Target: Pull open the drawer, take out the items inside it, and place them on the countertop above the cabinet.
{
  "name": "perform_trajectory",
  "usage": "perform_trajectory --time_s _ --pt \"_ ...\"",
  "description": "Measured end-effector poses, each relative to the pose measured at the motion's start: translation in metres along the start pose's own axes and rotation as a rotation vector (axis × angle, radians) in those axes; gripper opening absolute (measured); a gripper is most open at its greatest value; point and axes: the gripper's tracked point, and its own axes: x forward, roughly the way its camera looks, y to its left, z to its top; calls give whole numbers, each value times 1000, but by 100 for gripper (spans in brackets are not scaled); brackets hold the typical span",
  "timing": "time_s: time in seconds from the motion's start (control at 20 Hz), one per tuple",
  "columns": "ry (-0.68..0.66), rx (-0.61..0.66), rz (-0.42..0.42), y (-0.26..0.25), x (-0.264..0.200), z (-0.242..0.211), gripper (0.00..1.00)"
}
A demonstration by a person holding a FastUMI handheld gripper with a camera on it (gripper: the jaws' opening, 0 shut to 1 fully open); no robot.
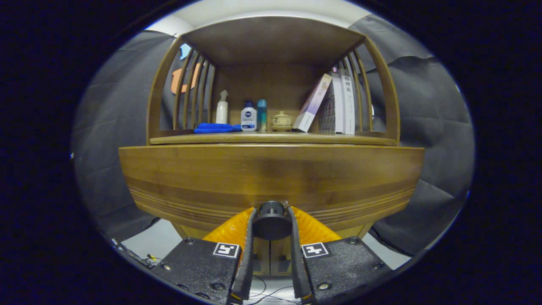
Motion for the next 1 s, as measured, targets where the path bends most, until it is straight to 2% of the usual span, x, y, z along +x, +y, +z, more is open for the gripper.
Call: perform_trajectory --time_s 1.0 --pt "26 13 19 1 2 -3 40"
